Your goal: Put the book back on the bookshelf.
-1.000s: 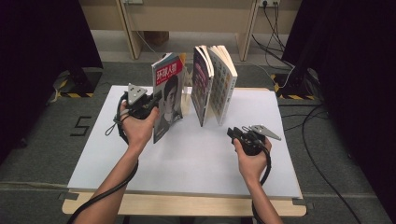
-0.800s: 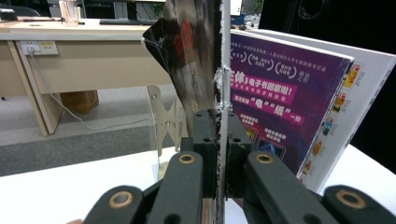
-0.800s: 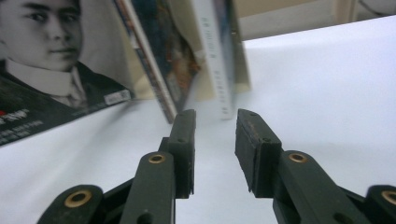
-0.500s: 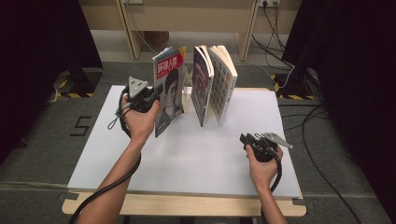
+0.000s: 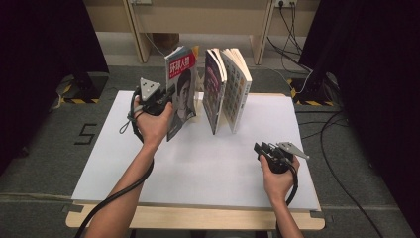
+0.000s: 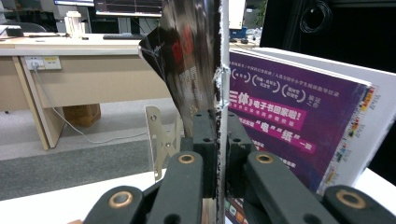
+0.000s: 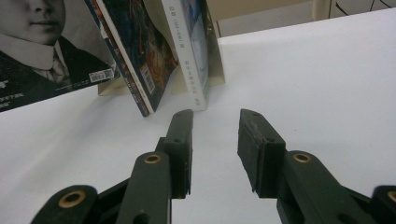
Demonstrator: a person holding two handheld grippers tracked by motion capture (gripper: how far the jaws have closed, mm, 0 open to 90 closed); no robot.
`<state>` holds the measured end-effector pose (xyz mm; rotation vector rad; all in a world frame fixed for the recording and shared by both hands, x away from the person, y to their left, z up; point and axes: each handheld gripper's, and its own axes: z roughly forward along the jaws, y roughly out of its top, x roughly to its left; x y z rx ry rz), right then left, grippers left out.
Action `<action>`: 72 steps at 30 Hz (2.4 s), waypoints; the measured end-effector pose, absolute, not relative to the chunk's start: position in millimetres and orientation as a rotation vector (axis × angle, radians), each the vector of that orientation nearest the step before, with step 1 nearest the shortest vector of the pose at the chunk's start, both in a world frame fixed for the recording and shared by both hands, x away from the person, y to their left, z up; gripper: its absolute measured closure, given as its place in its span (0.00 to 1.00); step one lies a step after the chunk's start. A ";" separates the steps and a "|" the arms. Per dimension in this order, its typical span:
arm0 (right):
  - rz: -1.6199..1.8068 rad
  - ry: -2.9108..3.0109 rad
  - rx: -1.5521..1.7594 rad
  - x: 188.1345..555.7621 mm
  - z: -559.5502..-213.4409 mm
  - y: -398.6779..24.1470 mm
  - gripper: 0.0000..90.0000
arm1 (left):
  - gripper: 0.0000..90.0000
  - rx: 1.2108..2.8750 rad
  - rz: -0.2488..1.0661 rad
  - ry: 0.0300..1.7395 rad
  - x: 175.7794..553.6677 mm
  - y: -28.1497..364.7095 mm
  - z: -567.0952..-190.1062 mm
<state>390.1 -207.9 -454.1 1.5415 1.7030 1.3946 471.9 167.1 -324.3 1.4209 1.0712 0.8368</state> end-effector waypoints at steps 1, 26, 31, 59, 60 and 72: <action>1.392 1.703 1.539 390.0 -454.2 -207.9 0.73 | 0.96 1.419 0.837 1.071 473.1 166.9 -324.3; 1.393 1.716 1.551 390.1 -460.6 -208.0 0.74 | 0.96 1.372 0.887 1.053 510.0 161.3 -342.7; 1.385 1.722 1.561 389.6 -462.0 -206.9 0.74 | 0.96 1.358 0.876 1.055 509.5 161.4 -359.8; 1.370 1.705 1.550 387.7 -458.9 -210.7 0.73 | 0.87 1.432 0.875 1.145 470.1 192.7 -388.8; 1.368 1.704 1.555 387.3 -458.5 -210.6 0.73 | 0.87 1.439 0.867 1.144 469.4 193.4 -389.6; 1.360 1.709 1.563 389.0 -460.5 -211.4 0.72 | 0.78 1.420 0.775 1.152 480.9 200.4 -384.2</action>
